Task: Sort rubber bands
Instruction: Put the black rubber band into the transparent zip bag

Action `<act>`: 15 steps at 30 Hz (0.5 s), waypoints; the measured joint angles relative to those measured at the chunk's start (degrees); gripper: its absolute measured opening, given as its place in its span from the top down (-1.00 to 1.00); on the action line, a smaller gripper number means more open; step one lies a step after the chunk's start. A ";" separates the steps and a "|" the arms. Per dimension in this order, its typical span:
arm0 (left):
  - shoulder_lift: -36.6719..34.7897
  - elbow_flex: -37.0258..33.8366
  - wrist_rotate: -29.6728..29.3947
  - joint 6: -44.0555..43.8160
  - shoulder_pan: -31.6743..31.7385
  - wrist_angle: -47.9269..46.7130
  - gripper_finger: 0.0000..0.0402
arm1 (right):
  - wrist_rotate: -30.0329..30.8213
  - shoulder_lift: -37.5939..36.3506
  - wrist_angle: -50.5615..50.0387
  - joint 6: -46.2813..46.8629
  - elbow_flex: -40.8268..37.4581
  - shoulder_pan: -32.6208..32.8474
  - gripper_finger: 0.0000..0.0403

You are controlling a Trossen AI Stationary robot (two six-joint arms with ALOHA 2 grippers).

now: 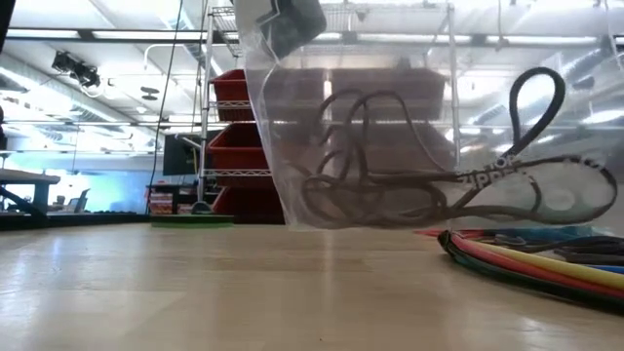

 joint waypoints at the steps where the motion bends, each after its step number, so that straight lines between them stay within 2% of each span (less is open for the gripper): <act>1: 0.00 0.00 0.00 0.02 0.00 0.06 1.00 | -0.07 -0.01 0.49 -0.32 0.01 -0.02 1.00; 15: 0.00 0.00 -0.02 0.10 0.02 0.87 1.00 | -2.50 -0.01 4.35 -3.64 0.02 -0.26 1.00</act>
